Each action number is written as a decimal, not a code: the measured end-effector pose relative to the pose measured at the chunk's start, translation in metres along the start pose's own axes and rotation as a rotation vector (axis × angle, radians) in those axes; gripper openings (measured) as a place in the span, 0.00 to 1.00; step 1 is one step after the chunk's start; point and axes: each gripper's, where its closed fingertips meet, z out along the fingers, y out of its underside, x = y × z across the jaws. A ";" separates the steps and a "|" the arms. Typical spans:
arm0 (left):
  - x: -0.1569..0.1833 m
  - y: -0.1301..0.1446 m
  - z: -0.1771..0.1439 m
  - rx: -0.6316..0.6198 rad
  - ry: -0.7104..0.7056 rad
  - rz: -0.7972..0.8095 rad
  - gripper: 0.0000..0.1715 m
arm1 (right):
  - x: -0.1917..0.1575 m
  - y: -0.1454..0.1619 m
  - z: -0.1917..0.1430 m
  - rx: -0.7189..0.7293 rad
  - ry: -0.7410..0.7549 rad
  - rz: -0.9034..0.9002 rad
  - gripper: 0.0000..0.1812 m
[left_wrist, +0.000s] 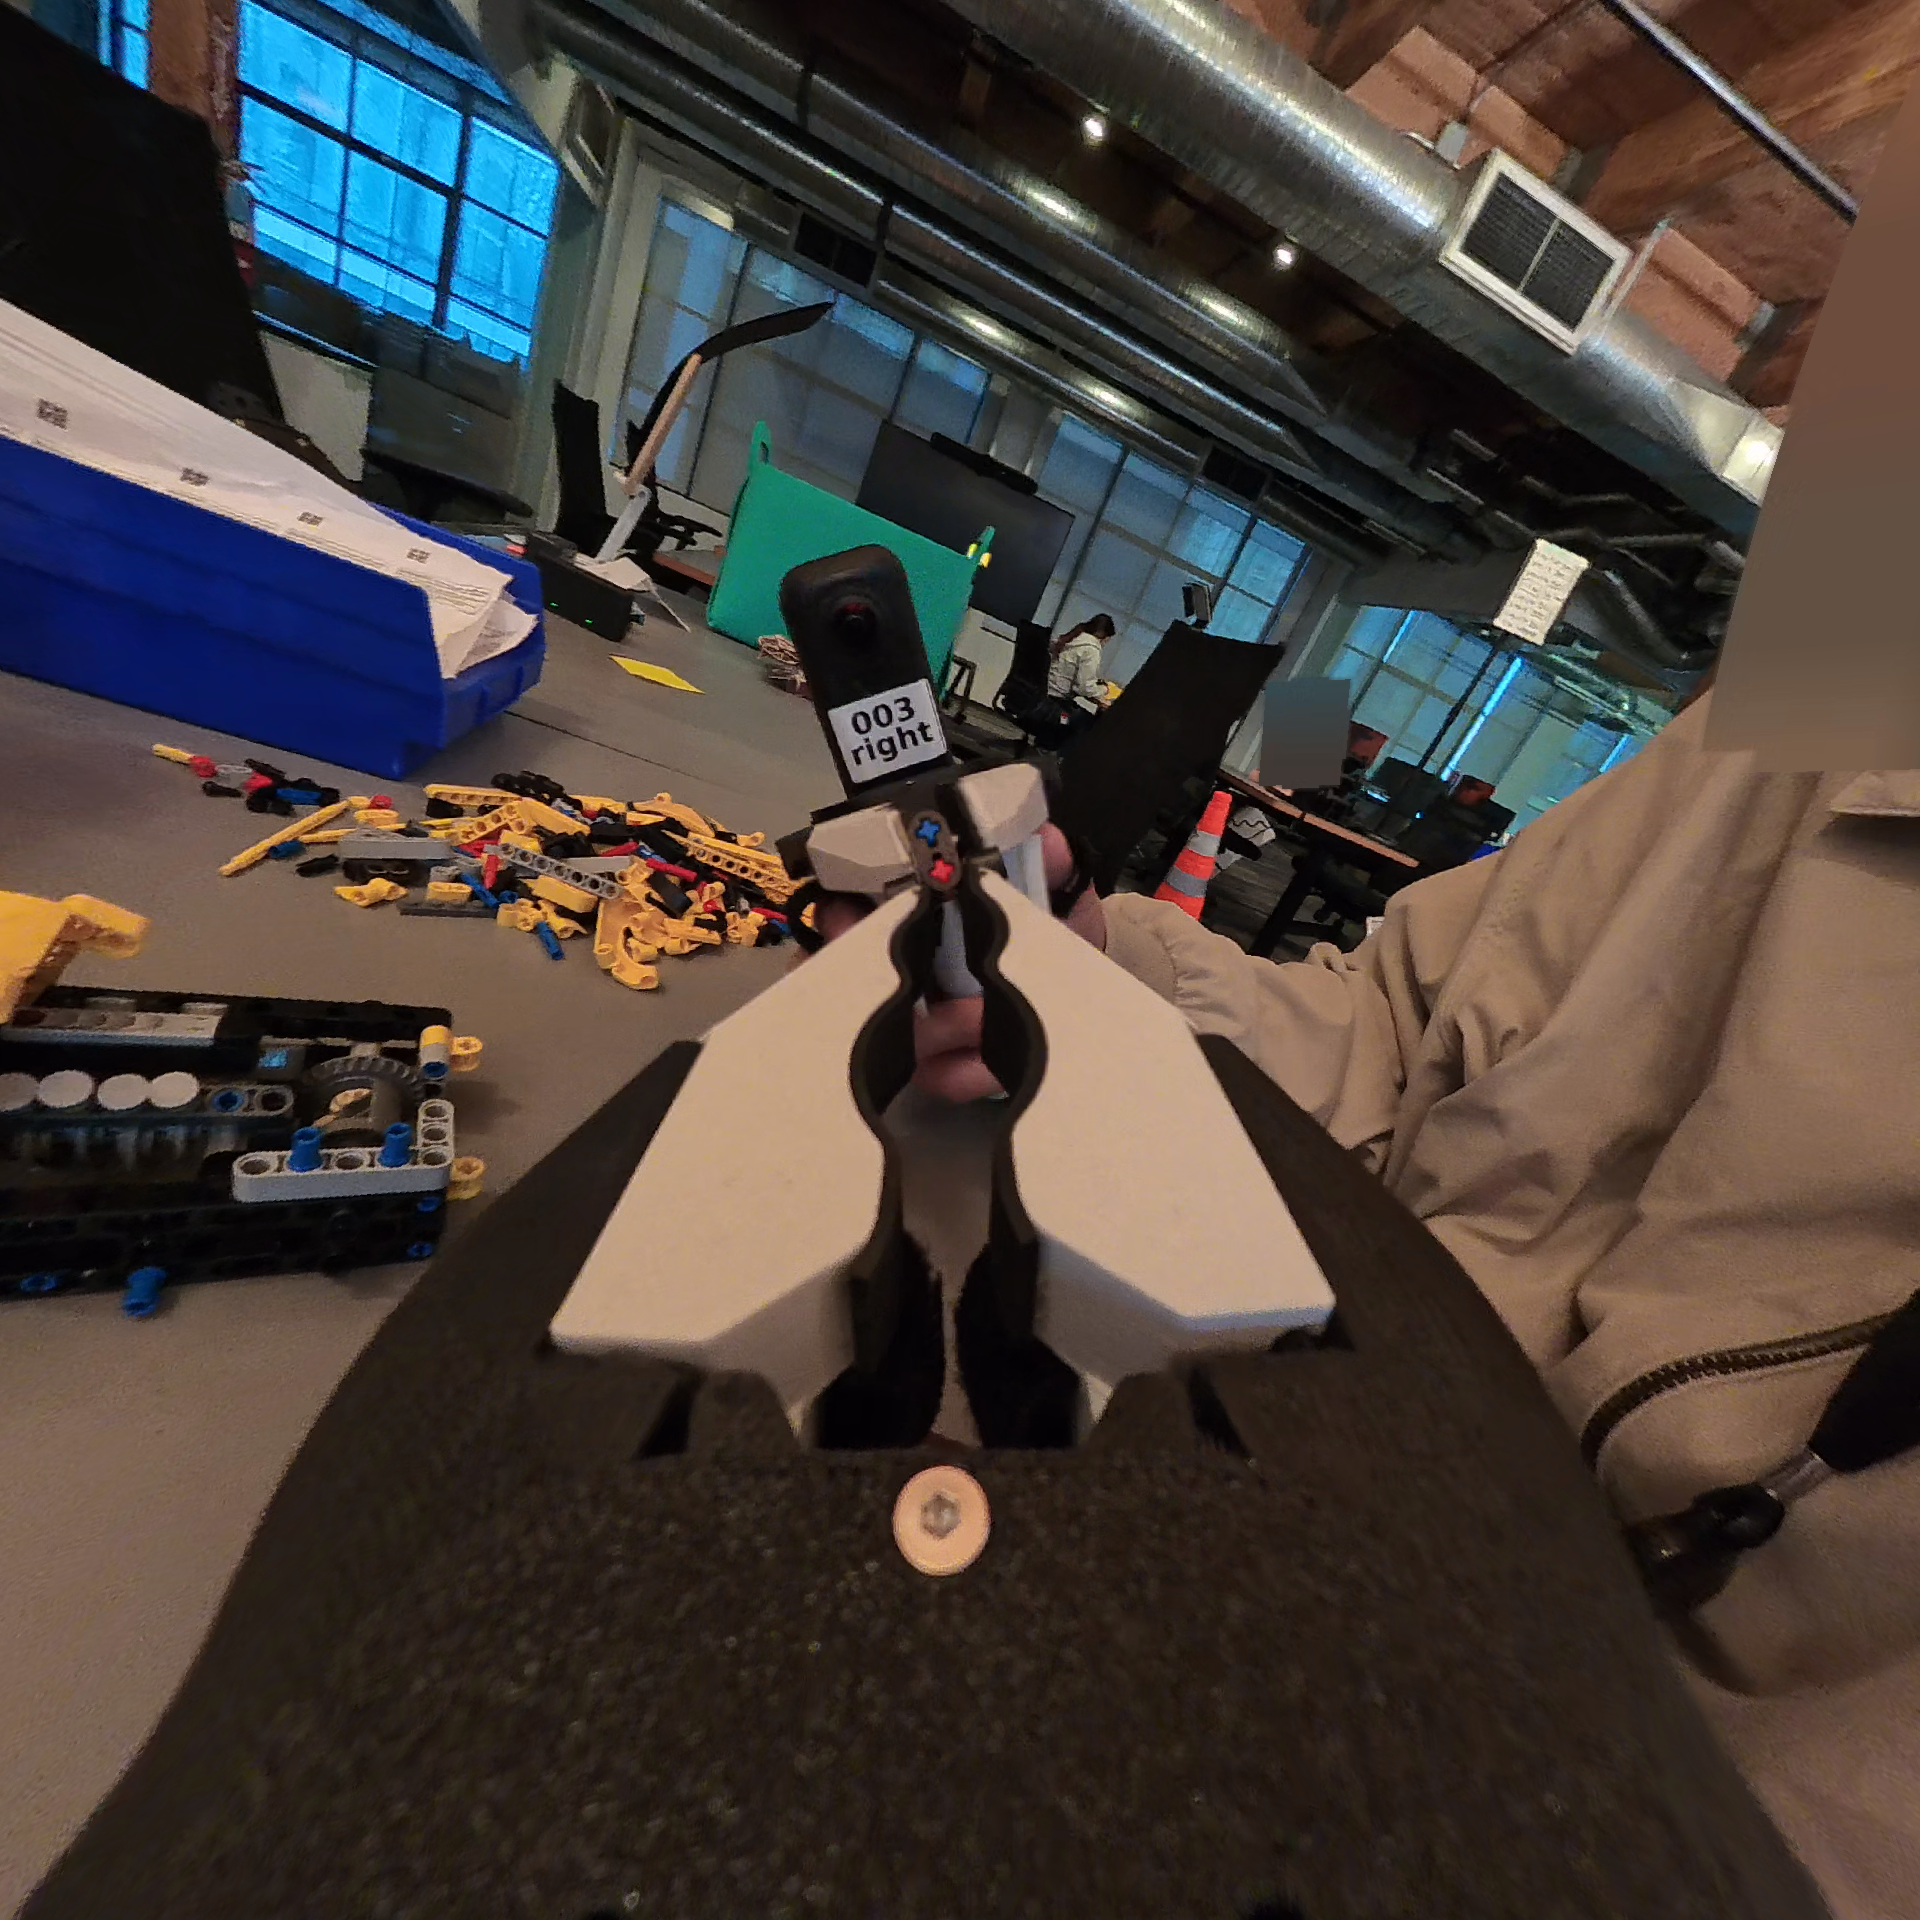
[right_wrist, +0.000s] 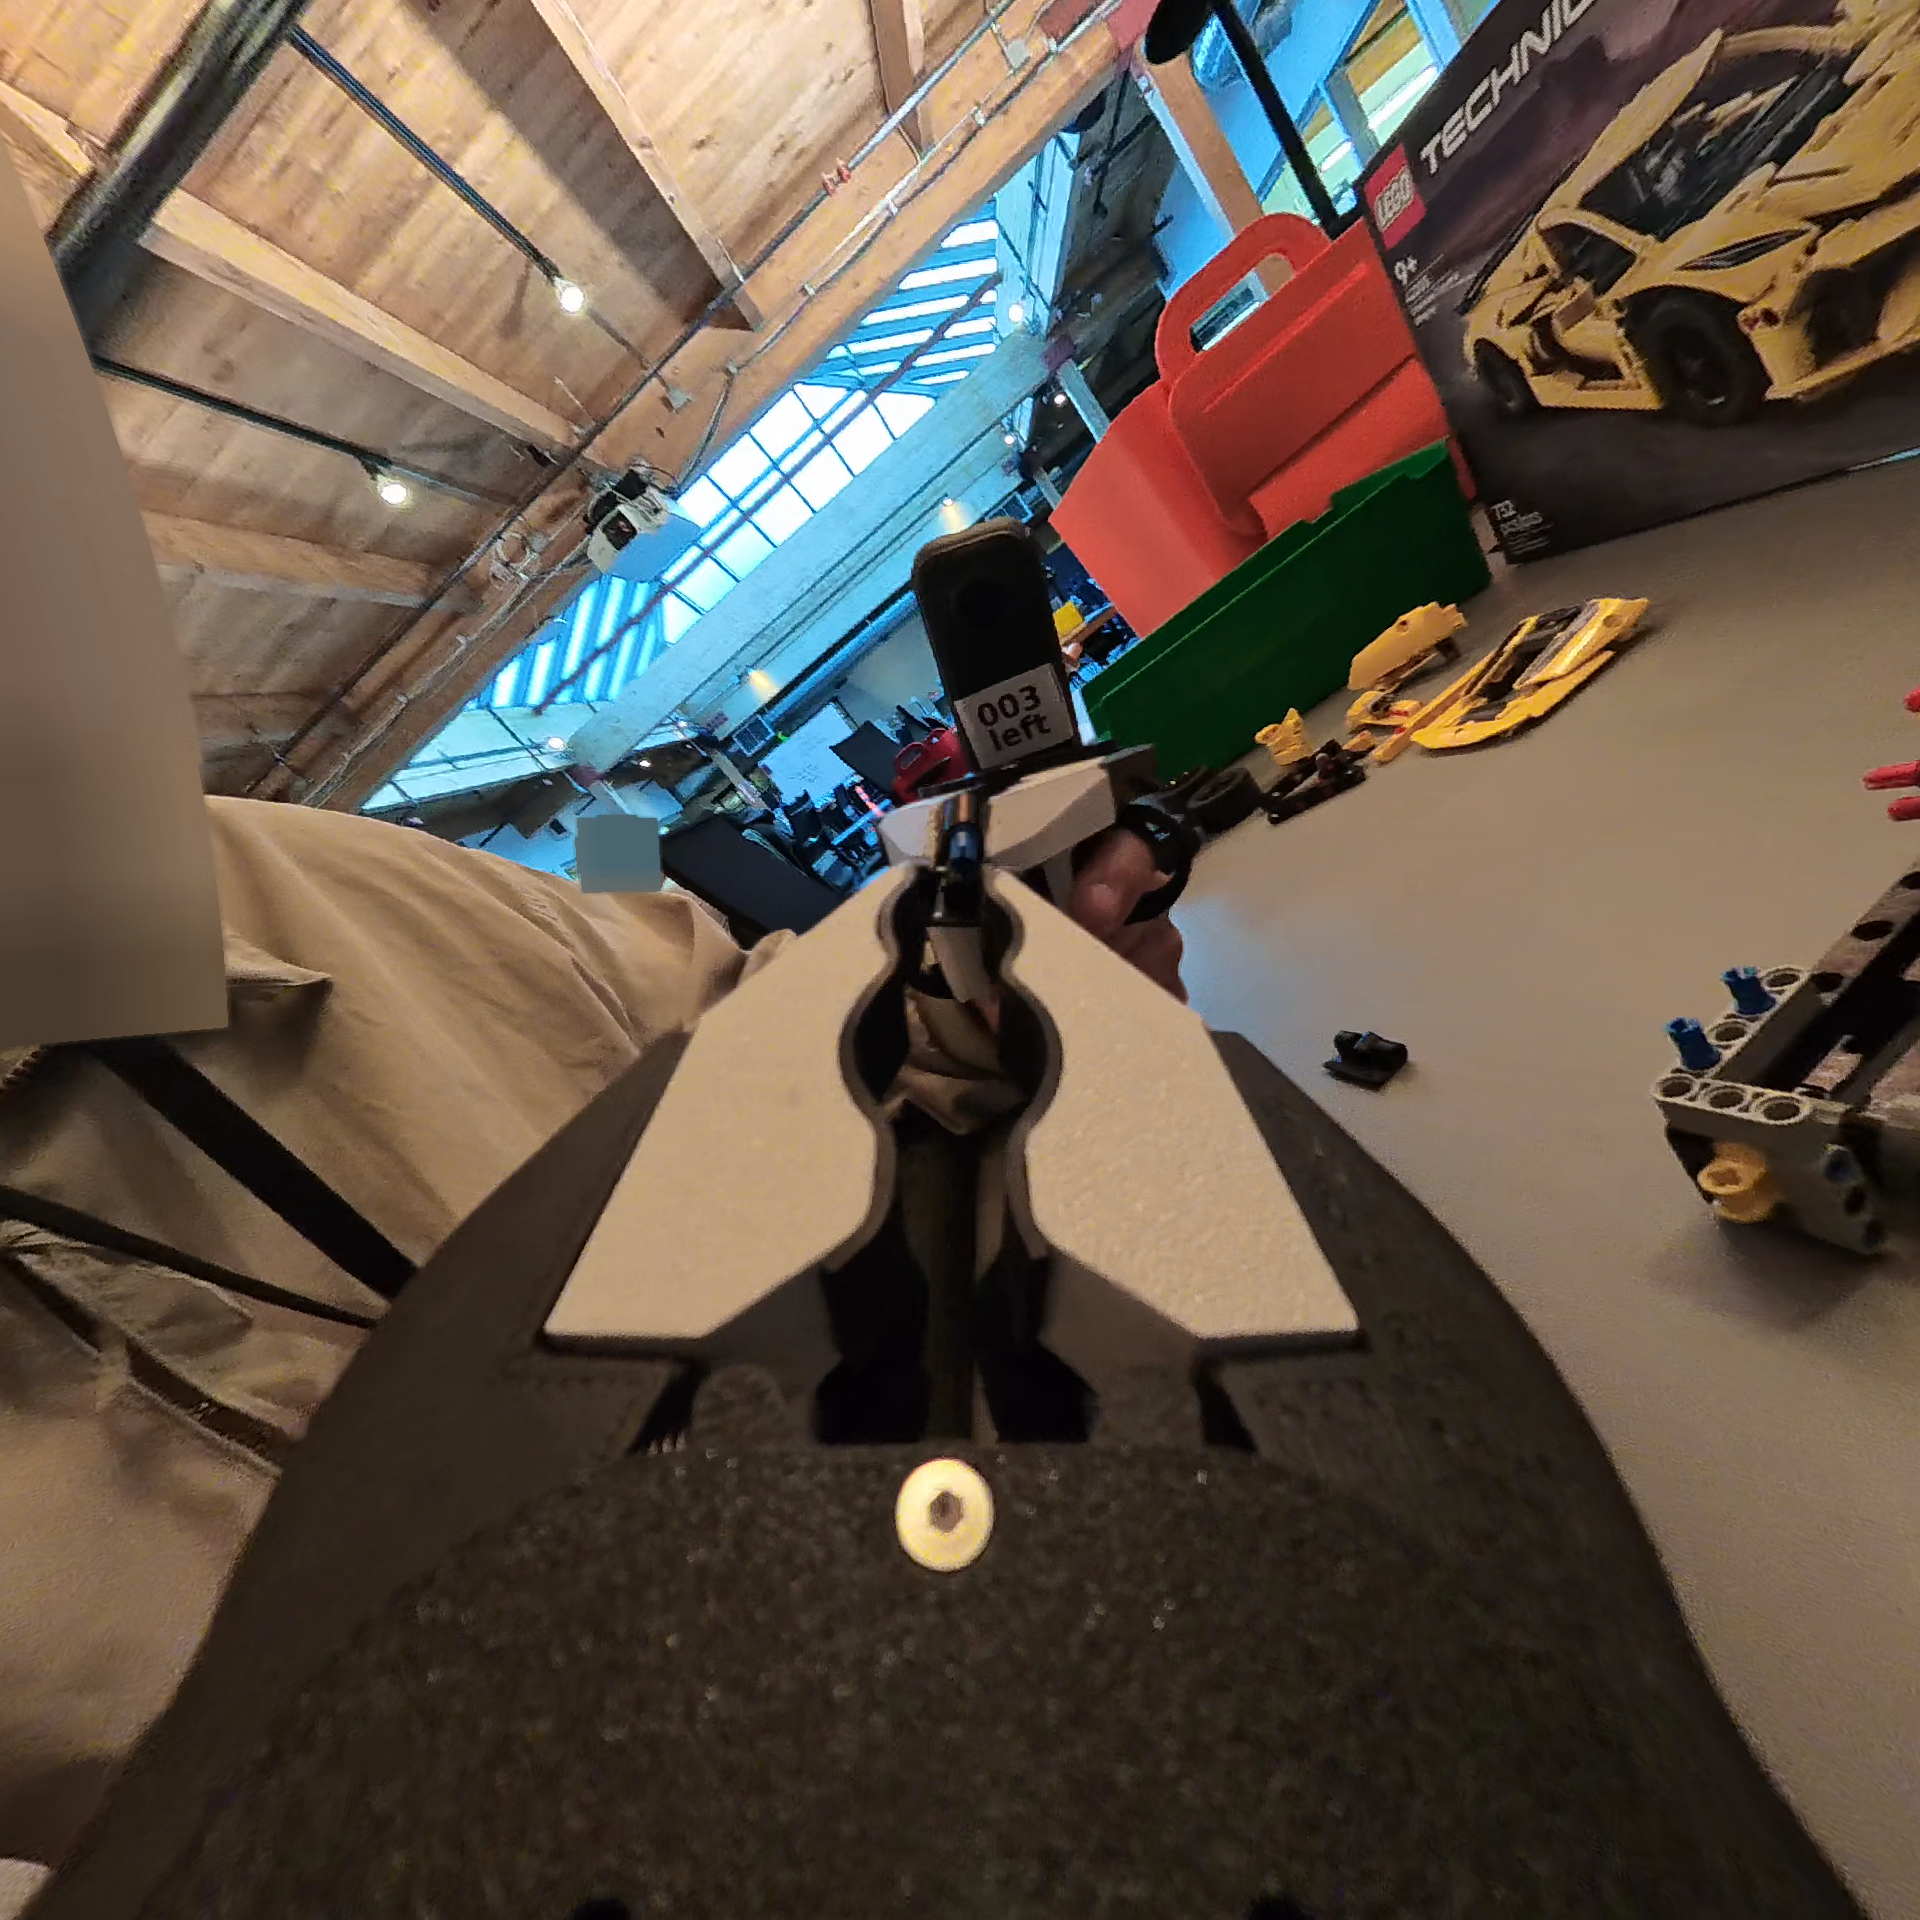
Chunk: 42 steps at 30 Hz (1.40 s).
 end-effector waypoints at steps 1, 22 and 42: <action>0.000 0.001 0.000 -0.009 -0.006 0.013 0.02 | 0.003 0.002 0.000 -0.008 0.019 -0.009 0.02; -0.017 0.026 -0.009 -0.225 -0.103 0.101 0.09 | 0.028 0.032 0.006 -0.236 0.268 -0.297 0.02; 0.018 0.008 -0.003 -0.074 0.096 0.037 0.04 | -0.011 0.017 0.011 -0.098 0.060 -0.285 0.02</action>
